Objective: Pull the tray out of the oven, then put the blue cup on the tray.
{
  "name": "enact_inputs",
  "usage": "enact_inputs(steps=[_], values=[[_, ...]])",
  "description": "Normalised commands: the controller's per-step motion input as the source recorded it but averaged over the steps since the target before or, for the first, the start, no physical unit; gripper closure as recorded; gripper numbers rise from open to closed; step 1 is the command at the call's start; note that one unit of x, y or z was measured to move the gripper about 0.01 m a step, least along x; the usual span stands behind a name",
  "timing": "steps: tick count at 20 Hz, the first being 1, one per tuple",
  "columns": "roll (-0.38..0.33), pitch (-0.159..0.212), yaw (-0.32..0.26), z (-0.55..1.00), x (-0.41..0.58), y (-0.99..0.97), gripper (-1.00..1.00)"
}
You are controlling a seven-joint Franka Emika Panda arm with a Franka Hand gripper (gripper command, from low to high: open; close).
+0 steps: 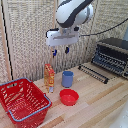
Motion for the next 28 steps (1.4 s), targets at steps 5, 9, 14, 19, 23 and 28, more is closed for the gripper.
enact_inputs(steps=[5,9,14,19,23,28], values=[[-0.372,0.014,0.089,0.08,0.029,0.00,-1.00],[-0.375,0.024,0.073,0.06,0.034,0.00,-1.00],[-0.375,0.022,0.070,0.02,0.021,-0.01,-1.00],[-0.353,0.000,0.047,0.00,0.001,-0.33,-1.00],[-0.344,0.000,0.024,0.00,0.000,-0.50,-1.00],[-0.291,0.000,0.000,-0.08,0.044,-0.72,-1.00]])
